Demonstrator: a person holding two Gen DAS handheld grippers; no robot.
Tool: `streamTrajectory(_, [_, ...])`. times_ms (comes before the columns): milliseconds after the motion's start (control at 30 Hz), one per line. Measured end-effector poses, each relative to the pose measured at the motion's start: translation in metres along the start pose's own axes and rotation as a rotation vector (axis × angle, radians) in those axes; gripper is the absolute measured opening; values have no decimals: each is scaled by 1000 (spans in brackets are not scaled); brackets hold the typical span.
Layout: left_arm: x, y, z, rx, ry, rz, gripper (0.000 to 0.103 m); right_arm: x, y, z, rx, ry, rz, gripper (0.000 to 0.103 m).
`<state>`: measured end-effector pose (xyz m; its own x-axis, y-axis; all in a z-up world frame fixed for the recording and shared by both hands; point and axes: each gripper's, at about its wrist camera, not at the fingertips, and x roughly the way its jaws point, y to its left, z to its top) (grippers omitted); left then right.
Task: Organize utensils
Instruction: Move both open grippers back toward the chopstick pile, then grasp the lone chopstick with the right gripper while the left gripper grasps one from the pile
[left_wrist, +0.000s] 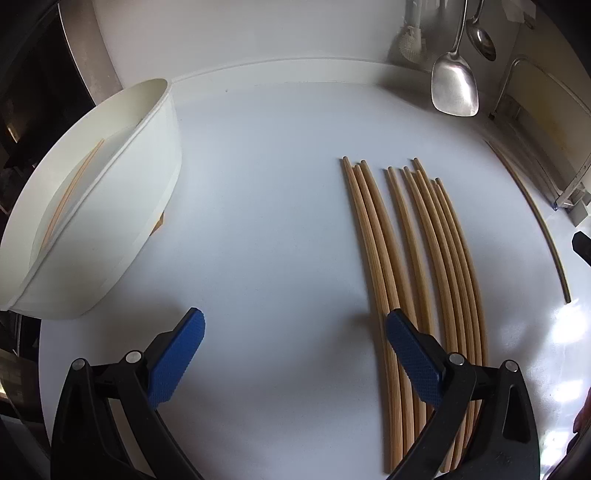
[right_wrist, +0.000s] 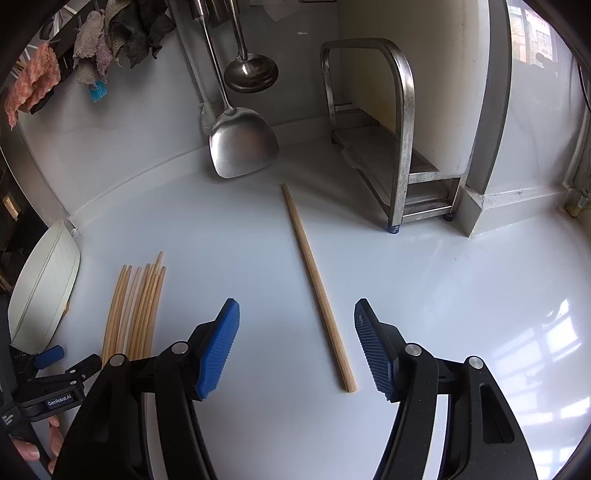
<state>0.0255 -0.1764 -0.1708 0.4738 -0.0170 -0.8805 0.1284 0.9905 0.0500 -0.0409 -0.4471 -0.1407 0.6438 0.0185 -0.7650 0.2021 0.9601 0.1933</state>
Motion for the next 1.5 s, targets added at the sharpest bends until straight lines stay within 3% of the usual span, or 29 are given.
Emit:
streamTrajectory(400, [6,4,-3,-21,15,4,97,8,-4,3,-12,13,-44,62])
streamTrajectory(767, [9,11,5,-63,28,-10,98,48,-17,9,-64,66,-107,61])
streamTrajectory(833, [8,11,5,-67,29,-13,98,54,-18,11,-80,74,-112,51])
streamTrajectory(933, [8,12,5,-67,28,-13,98,57,-14,13,-116,69,-123,47])
streamTrajectory(1267, [8,14,4,-65,28,-19,96,62,-1,13,-197,75,-74,46])
streamTrajectory(1367, [3,16,2,-63,15,-18,85,62,4,12,-218,80,-61,36])
streamTrajectory(1467, [0,13,2,-47,2,-24,75,62,13,10,-250,69,-68,11])
streamTrajectory(1500, [-1,12,2,-40,-4,-28,70,61,16,8,-266,66,-82,7])
